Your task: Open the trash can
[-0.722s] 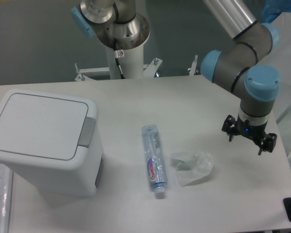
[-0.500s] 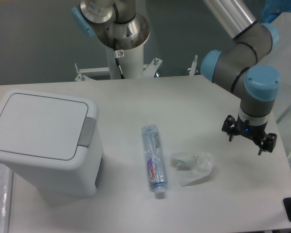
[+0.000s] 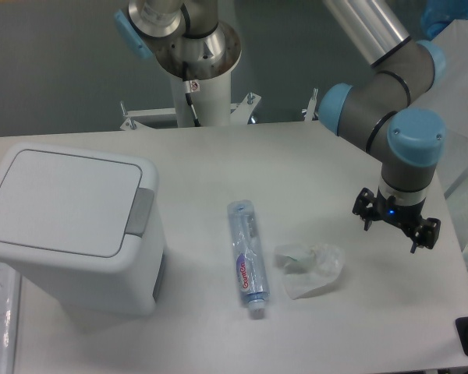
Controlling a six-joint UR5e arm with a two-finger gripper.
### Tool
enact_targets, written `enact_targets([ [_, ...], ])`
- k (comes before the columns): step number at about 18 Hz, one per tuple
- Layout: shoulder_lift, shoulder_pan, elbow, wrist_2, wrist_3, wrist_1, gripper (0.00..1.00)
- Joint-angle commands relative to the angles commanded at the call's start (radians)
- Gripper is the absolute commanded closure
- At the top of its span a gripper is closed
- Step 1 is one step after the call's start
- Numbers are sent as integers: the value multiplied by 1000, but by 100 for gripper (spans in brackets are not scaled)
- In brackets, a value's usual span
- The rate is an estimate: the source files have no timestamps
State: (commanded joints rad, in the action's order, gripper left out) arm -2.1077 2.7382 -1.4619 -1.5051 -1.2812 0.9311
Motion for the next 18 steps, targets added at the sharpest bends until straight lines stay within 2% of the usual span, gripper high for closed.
enact_targets([
  [3, 8, -8, 9, 40, 126, 2, 0],
  [5, 9, -20, 12, 91, 280, 0, 0],
  [7, 12, -32, 44, 143, 382, 2, 0],
  [9, 15, -41, 86, 186, 448, 3, 0],
  [14, 54, -109, 124, 238, 649, 2, 0],
  [16, 103, -144, 123, 243, 677, 3, 0],
  [18, 110, -182, 123, 287, 694, 2, 0],
])
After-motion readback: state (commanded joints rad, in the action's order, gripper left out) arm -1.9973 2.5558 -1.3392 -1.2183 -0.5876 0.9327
